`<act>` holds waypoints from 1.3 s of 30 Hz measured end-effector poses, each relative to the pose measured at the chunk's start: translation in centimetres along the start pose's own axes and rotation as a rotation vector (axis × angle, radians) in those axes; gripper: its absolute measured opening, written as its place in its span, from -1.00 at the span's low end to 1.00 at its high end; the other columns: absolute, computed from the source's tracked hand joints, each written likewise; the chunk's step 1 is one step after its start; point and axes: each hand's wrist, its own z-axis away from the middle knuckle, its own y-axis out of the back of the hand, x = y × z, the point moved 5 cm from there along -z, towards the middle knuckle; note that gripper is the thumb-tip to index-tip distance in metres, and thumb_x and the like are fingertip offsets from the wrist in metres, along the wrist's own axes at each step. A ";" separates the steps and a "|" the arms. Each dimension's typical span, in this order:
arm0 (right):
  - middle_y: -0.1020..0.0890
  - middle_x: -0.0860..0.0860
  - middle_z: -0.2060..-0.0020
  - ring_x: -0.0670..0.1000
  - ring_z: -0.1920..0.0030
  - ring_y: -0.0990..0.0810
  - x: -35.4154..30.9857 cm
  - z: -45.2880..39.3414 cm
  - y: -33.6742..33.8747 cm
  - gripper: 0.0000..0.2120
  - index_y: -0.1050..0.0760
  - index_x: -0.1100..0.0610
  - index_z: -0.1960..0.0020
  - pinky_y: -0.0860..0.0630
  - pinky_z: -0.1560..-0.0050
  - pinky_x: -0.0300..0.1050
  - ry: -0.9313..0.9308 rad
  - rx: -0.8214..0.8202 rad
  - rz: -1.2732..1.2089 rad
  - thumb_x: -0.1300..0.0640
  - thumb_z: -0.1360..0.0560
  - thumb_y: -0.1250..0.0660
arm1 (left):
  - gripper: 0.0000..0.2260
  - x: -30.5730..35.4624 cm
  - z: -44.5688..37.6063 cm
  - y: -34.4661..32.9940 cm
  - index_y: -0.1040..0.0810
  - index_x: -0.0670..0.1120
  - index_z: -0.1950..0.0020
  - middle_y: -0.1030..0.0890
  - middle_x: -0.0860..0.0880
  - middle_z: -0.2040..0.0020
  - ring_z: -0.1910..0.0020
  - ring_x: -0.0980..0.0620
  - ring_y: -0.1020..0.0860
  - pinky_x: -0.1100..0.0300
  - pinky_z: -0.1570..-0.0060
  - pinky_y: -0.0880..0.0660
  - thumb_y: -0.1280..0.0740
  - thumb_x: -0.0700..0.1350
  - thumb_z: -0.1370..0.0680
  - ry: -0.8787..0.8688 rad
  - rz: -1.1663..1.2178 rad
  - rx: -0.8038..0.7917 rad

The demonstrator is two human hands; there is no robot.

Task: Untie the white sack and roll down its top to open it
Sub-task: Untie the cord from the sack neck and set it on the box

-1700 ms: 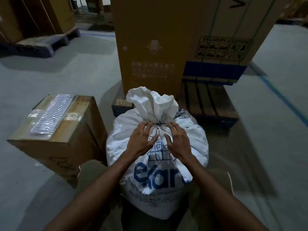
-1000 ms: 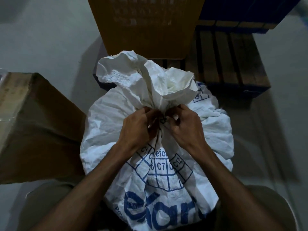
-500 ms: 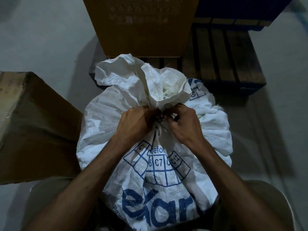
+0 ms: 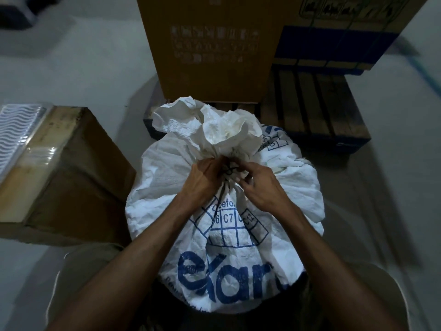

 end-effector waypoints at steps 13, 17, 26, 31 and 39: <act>-0.69 -0.05 -0.14 0.07 0.00 -0.67 0.3 0.0 0.1 -0.68 -0.52 -0.15 -0.32 -0.61 0.06 -0.01 -0.168 0.039 0.054 -0.04 -0.58 -0.27 | -0.77 0.6 -0.5 -1.1 -0.58 0.08 -0.23 -0.70 -0.08 0.12 0.26 -0.10 -0.68 0.08 0.29 -0.62 -0.29 -0.16 -0.62 -0.048 -0.119 -0.090; -0.70 -0.09 -0.15 0.05 -0.06 -0.68 1.3 -1.4 0.7 -0.70 -0.58 -0.14 -0.29 -0.61 -0.04 0.03 -0.180 0.061 -0.002 -0.03 -0.58 -0.27 | -0.73 0.0 -0.7 -1.6 -0.64 0.01 -0.25 -0.69 -0.13 0.16 0.30 -0.13 -0.65 0.13 0.31 -0.52 -0.29 -0.22 -0.62 -0.077 -0.149 -0.070; -0.72 0.04 0.11 0.09 0.13 -0.66 1.5 -3.5 -0.2 -0.75 -0.64 0.10 0.00 -0.62 0.08 0.11 -0.169 0.084 -0.080 0.00 -0.52 -0.25 | -0.86 -0.5 -1.7 -1.2 -0.58 0.10 -0.17 -0.67 -0.08 0.20 0.25 -0.18 -0.66 0.10 0.31 -0.38 -0.30 0.01 -0.64 -0.013 -0.299 -0.104; -0.72 -0.02 0.06 0.03 0.14 -0.66 1.3 -3.6 -0.1 -0.76 -0.66 0.04 -0.07 -0.63 0.08 0.06 -0.144 0.093 -0.067 0.00 -0.54 -0.27 | -0.89 -0.1 -1.8 -1.1 -0.61 0.07 -0.10 -0.66 -0.07 0.26 0.33 -0.19 -0.64 0.13 0.37 -0.30 -0.38 -0.02 -0.58 -0.050 -0.327 -0.060; -0.70 -0.02 0.04 0.04 0.11 -0.65 0.2 -2.5 0.6 -0.80 -0.62 0.03 -0.09 -0.63 0.07 0.10 -0.055 0.061 -0.091 0.04 -0.53 -0.29 | -0.78 0.1 -1.1 -1.5 -0.52 -0.06 -0.26 -0.62 -0.05 0.20 0.38 -0.12 -0.60 0.16 0.51 -0.36 -0.32 -0.08 -0.62 -0.125 -0.410 -0.121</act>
